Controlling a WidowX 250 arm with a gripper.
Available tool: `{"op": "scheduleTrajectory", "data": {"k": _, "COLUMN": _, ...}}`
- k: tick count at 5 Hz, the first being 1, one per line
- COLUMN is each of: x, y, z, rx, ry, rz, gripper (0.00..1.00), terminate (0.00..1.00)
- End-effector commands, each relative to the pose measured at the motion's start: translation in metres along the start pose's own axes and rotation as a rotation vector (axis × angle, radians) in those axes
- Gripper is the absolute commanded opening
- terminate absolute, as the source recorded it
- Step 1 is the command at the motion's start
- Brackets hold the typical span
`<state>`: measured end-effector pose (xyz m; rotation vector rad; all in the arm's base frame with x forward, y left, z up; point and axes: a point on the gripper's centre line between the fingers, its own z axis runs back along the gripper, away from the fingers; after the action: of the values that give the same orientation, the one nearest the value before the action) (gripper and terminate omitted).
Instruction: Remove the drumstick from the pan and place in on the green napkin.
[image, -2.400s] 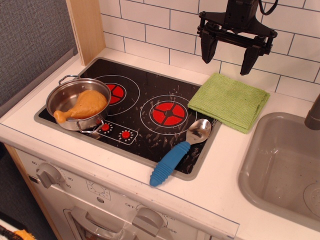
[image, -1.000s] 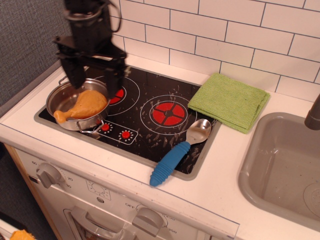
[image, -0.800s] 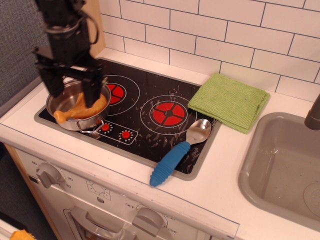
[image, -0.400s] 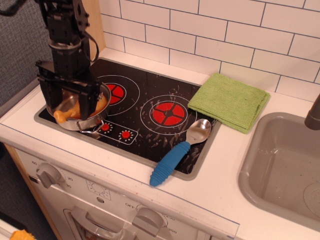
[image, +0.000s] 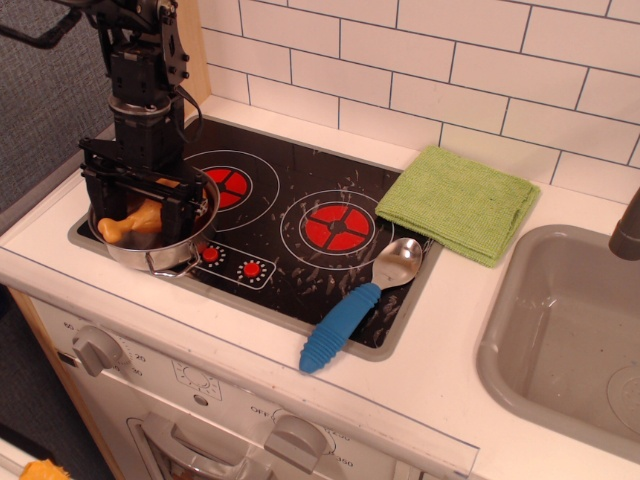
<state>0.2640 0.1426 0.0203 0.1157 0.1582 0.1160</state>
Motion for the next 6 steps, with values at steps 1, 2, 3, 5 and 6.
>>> {"op": "scheduleTrajectory", "data": {"k": 1, "x": 0.001, "y": -0.003, "z": 0.026, "rx": 0.013, "ry": -0.099, "rz": -0.018, "gripper": 0.0, "terminate": 0.0}}
{"op": "scheduleTrajectory", "data": {"k": 2, "x": -0.001, "y": -0.015, "z": 0.065, "rx": 0.024, "ry": -0.222, "rz": 0.004, "gripper": 0.0, "terminate": 0.0}}
{"op": "scheduleTrajectory", "data": {"k": 3, "x": 0.005, "y": -0.056, "z": 0.118, "rx": 0.071, "ry": -0.348, "rz": -0.032, "gripper": 0.0, "terminate": 0.0}}
{"op": "scheduleTrajectory", "data": {"k": 5, "x": 0.052, "y": -0.159, "z": 0.117, "rx": -0.007, "ry": -0.395, "rz": -0.31, "gripper": 0.0, "terminate": 0.0}}
{"op": "scheduleTrajectory", "data": {"k": 6, "x": 0.077, "y": -0.178, "z": 0.102, "rx": -0.013, "ry": -0.383, "rz": -0.324, "gripper": 0.0, "terminate": 0.0}}
